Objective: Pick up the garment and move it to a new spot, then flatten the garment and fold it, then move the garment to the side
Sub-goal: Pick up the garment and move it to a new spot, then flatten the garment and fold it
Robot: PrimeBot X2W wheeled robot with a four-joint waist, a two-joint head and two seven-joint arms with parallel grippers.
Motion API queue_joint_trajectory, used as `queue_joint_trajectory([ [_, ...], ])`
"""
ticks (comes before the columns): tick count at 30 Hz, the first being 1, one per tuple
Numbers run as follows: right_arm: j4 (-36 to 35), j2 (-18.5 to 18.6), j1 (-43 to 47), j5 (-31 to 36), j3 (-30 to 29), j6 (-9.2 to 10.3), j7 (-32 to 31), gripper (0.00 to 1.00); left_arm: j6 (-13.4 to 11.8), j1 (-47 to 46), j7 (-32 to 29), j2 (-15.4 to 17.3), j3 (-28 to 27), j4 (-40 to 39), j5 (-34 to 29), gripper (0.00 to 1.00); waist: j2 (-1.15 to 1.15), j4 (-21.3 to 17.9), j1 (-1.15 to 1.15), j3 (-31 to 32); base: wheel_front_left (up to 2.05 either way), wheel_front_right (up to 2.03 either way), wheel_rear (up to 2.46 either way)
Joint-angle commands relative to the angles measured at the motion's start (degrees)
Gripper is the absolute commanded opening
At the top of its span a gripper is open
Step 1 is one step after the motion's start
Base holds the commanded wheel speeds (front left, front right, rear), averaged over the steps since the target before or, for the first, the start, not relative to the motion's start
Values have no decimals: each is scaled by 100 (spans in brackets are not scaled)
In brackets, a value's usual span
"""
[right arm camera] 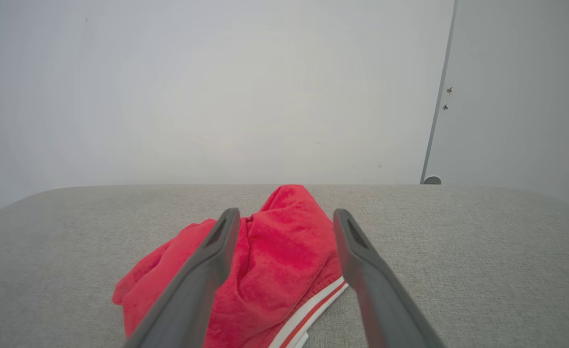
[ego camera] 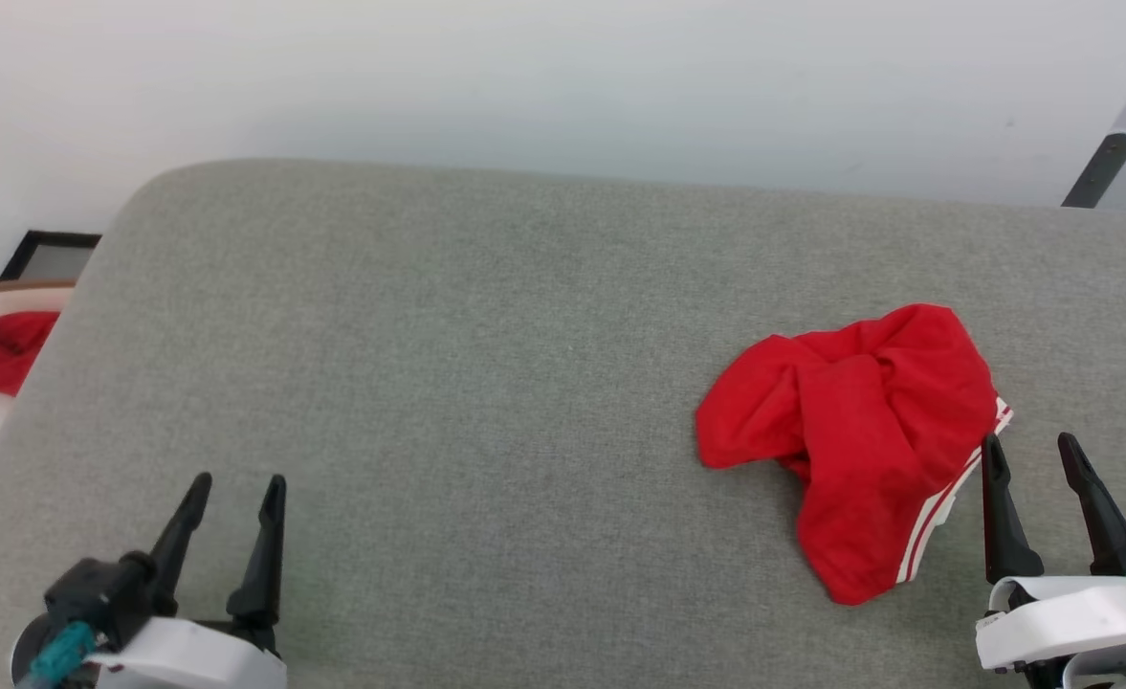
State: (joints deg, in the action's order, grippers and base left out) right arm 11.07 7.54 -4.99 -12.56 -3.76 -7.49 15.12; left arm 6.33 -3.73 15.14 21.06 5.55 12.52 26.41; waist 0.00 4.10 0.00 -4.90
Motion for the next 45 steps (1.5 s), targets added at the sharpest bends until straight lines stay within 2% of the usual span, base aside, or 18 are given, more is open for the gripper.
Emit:
queue_joint_trajectory([
  [1,-43,24,-13,-57,27,0,4,100,47,159,-4,-164,-181,-135,-214,100,0,-56,0,53,0,0,0],
  [12,37,3,94,-110,85,0,5,100,119,379,-4,-564,-411,-173,-649,100,0,-100,0,34,0,0,0],
  [23,50,-1,21,51,188,0,5,100,120,336,-4,-518,-296,-295,-578,100,0,-81,0,-57,0,0,0],
  [28,118,174,8,194,588,0,-121,100,120,367,-4,-562,-276,-282,-555,100,0,-57,0,-97,0,0,0],
  [31,102,561,50,212,1255,0,-577,100,121,381,-3,-592,-270,-263,-520,100,0,-43,0,-141,0,0,0],
  [36,-244,1590,-56,-234,2523,0,-1696,100,121,311,-4,-615,-202,-225,-478,100,0,-6,0,-247,0,0,0],
  [41,-822,2514,-323,-712,3187,0,-2798,100,121,195,-3,-704,-145,-184,-416,100,0,65,0,-391,0,0,0],
  [45,-1122,2922,-714,-746,3596,0,-3479,100,121,68,-4,-750,-47,-149,-338,100,0,135,0,-589,0,0,0],
])
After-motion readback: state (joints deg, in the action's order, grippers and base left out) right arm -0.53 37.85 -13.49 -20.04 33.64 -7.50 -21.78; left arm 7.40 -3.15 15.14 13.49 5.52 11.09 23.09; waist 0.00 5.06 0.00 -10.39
